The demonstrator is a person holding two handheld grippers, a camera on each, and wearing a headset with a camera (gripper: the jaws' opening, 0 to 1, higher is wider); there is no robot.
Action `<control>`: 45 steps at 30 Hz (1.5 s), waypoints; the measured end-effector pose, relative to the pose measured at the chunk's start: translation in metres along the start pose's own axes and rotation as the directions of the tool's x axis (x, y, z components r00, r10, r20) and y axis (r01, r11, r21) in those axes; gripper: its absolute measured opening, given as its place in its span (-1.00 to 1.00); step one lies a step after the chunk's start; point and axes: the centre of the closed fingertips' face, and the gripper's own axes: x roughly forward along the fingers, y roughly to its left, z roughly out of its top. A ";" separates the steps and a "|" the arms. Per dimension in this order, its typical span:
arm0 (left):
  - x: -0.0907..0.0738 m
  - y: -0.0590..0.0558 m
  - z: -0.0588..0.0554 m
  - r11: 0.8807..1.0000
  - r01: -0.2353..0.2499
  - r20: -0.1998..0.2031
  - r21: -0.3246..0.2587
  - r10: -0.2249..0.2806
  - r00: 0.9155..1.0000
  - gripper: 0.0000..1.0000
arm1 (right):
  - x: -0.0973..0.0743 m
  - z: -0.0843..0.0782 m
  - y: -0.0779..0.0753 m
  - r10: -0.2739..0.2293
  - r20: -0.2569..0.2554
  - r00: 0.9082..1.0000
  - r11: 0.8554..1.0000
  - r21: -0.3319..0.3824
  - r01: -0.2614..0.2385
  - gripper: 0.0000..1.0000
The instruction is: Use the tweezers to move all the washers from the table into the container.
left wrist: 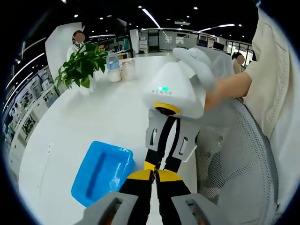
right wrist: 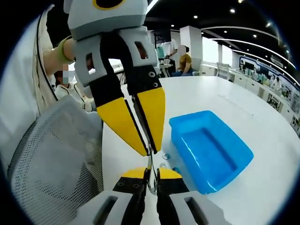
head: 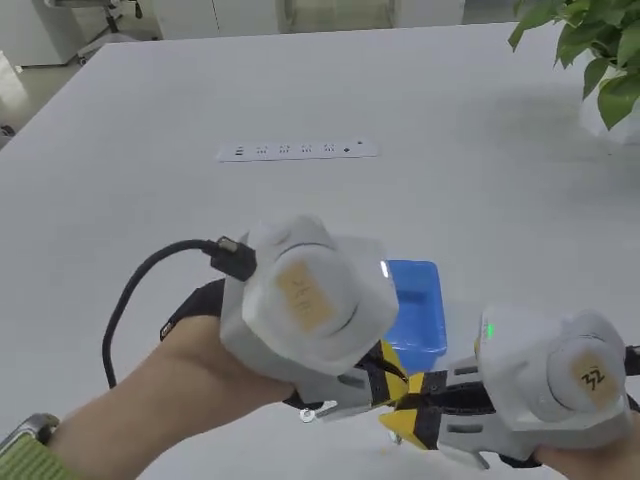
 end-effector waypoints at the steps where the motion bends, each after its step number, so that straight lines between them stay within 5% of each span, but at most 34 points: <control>1: -0.003 0.005 -0.002 0.999 -0.034 0.009 -0.023 0.034 0.999 -0.96 | 0.000 0.000 0.000 0.003 0.001 1.000 1.000 0.007 -0.003 -0.94; 4: -0.014 0.016 -0.012 0.992 -0.109 0.023 -0.062 0.111 0.994 -0.82 | -0.001 0.001 -0.002 -0.001 0.031 1.000 0.998 0.056 0.000 -0.95; 8: -0.033 0.020 -0.021 0.964 -0.152 0.101 -0.217 0.177 0.979 -0.71 | -0.003 0.001 -0.008 -0.019 0.087 0.996 0.983 0.182 0.003 -0.95; 11: -0.048 0.021 -0.033 0.919 -0.182 0.154 -0.349 0.248 0.956 -0.48 | -0.007 -0.001 -0.016 -0.050 0.093 0.994 0.969 0.246 0.025 -0.96; 15: -0.056 0.013 -0.055 0.869 -0.244 0.138 -0.431 0.330 0.934 -0.33 | -0.012 0.004 -0.015 -0.051 0.121 0.991 0.962 0.273 0.016 -0.95; 18: -0.056 0.005 -0.058 0.839 -0.242 0.162 -0.488 0.359 0.919 -0.19 | -0.019 0.016 -0.015 -0.061 0.137 0.989 0.968 0.249 0.025 -0.95; 23: -0.069 0.005 -0.057 0.772 -0.271 0.216 -0.575 0.463 0.860 -0.07 | -0.030 0.043 -0.016 -0.059 0.173 0.983 0.980 0.200 0.024 -0.95; 24: -0.075 0.008 -0.057 0.759 -0.287 0.227 -0.584 0.492 0.841 -0.04 | -0.033 0.049 -0.018 -0.063 0.176 0.982 0.982 0.184 0.030 -0.95; 32: -0.111 0.028 -0.063 0.694 -0.386 0.238 -0.608 0.623 0.745 0.26 | -0.043 0.079 -0.037 -0.114 0.221 0.969 0.986 0.145 0.083 -0.95; 37: -0.118 0.029 -0.065 0.680 -0.375 0.257 -0.630 0.639 0.726 0.30 | -0.041 0.078 -0.066 -0.202 0.205 0.958 0.969 0.184 0.165 -0.95; 45: -0.118 0.027 -0.061 0.691 -0.375 0.269 -0.618 0.634 0.725 0.41 | -0.032 0.052 -0.112 -0.319 0.141 0.937 0.926 0.257 0.276 -0.95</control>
